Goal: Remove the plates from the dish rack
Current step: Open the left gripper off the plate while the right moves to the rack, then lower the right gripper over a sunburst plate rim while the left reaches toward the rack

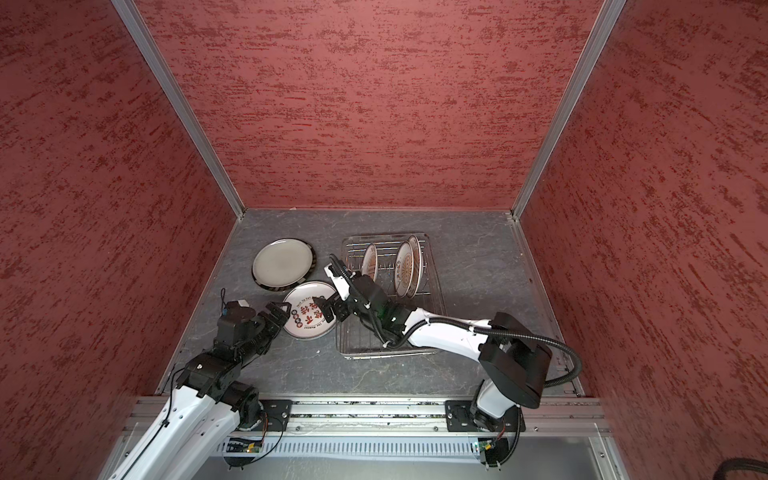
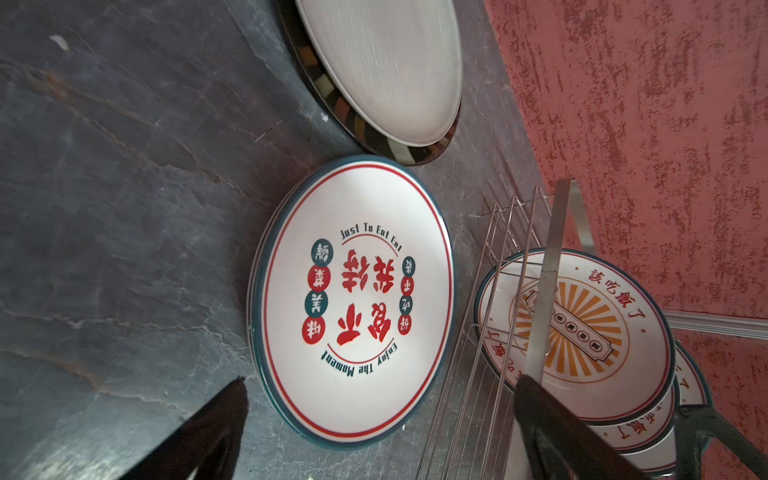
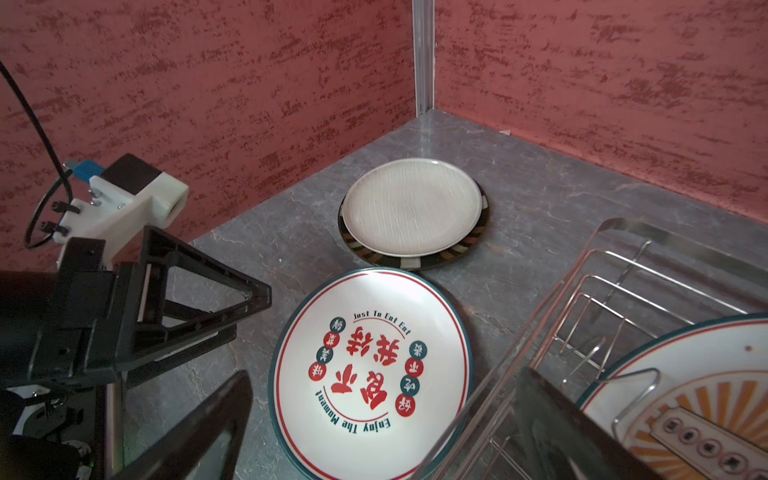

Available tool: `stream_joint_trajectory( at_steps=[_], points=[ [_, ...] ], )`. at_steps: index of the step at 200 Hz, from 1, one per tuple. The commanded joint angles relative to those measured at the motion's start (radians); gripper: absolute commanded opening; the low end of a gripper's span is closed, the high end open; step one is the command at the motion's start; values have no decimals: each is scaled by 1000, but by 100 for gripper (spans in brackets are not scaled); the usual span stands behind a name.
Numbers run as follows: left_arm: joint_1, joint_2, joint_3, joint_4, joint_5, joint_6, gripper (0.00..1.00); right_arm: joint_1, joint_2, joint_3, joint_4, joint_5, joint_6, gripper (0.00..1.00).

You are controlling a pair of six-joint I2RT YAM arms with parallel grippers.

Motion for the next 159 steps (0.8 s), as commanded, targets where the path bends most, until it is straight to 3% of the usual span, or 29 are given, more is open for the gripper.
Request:
stream_joint_trajectory(
  at_steps=[1, 52, 101, 120, 159],
  points=[
    [-7, -24, 39, 68, 23, 107, 100, -3, -76, 8, -13, 77, -3, 99],
    [-63, 54, 28, 518, 287, 280, 99, -92, -195, 93, -208, 226, -16, 99],
    [-262, 194, 86, 755, 257, 378, 100, -304, -286, 95, -310, 164, 66, 99],
    [-319, 268, 123, 800, 239, 401, 99, -377, -300, 82, -327, 210, 95, 98],
    [-394, 409, 137, 996, 327, 463, 99, -441, -278, 105, -434, 349, 133, 92]
  ],
)
